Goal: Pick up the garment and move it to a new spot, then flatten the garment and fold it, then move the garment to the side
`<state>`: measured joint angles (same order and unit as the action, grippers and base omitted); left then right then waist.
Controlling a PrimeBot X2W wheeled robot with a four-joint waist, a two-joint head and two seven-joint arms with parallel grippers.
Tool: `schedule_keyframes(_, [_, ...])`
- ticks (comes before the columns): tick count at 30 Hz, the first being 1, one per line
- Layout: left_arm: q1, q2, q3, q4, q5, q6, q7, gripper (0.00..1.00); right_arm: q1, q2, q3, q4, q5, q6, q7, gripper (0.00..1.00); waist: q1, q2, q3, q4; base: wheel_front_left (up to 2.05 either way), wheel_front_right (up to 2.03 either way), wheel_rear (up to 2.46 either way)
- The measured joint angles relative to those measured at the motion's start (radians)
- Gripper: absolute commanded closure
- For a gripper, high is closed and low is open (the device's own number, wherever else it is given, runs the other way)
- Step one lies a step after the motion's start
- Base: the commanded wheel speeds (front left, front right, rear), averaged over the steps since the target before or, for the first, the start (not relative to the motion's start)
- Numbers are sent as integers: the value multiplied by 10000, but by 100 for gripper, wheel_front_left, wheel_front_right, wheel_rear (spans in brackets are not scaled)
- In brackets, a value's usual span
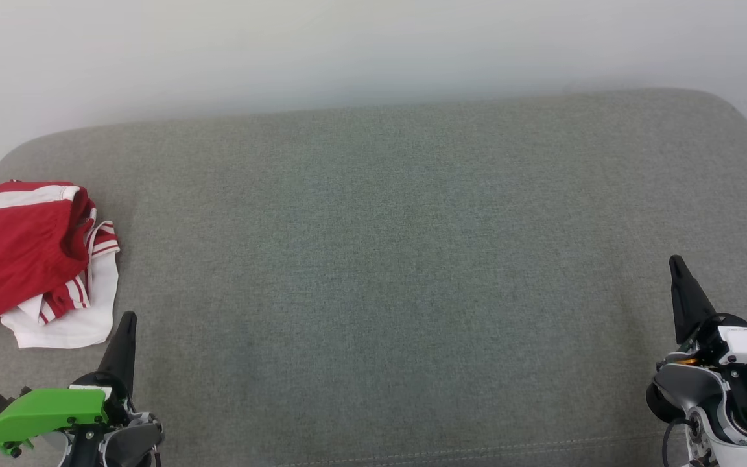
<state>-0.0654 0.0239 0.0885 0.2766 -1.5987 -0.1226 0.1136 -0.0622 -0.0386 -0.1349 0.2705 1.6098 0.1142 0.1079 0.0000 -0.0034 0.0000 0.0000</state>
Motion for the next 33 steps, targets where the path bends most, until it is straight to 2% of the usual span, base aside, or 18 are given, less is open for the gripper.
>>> schedule_keyframes(33, [0,2,0,0,0,0,0,100,0,0,0,0,0,0,0,100,0,0,0,0,0,0,0])
